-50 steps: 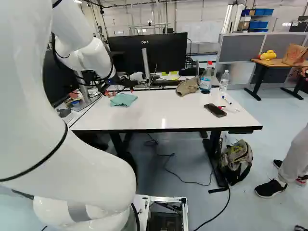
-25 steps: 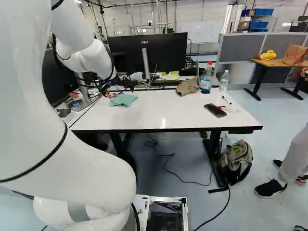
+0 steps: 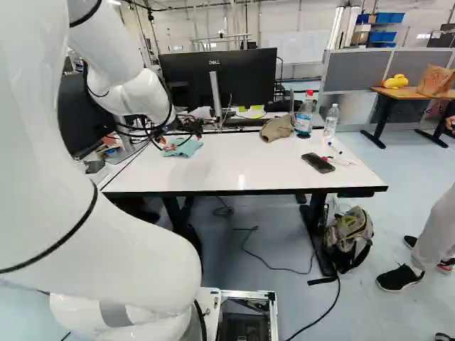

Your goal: Clean the table with the green towel

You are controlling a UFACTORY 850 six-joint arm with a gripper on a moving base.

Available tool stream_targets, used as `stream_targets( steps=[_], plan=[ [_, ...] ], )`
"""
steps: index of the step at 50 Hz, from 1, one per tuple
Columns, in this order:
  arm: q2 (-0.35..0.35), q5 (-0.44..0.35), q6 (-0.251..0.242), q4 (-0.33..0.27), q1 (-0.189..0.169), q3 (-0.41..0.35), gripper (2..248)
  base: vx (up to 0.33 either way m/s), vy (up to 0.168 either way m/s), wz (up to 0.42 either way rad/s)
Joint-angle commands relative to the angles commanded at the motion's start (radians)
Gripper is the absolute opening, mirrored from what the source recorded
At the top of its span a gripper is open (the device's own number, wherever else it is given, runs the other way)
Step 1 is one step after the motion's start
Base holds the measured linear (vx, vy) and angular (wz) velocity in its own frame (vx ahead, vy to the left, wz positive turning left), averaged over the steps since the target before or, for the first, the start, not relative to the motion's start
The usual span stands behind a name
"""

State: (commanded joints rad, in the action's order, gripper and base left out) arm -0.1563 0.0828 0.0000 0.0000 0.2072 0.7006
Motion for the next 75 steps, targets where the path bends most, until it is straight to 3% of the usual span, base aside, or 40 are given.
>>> stream_targets(
  steps=[28,75],
  plan=[
    [-0.027,-0.207,0.0,0.0,-0.045,-0.133,247,0.0,0.0,0.0],
    [-0.086,-0.668,0.0,0.0,-0.145,-0.429,247,0.0,0.0,0.0]
  ],
)
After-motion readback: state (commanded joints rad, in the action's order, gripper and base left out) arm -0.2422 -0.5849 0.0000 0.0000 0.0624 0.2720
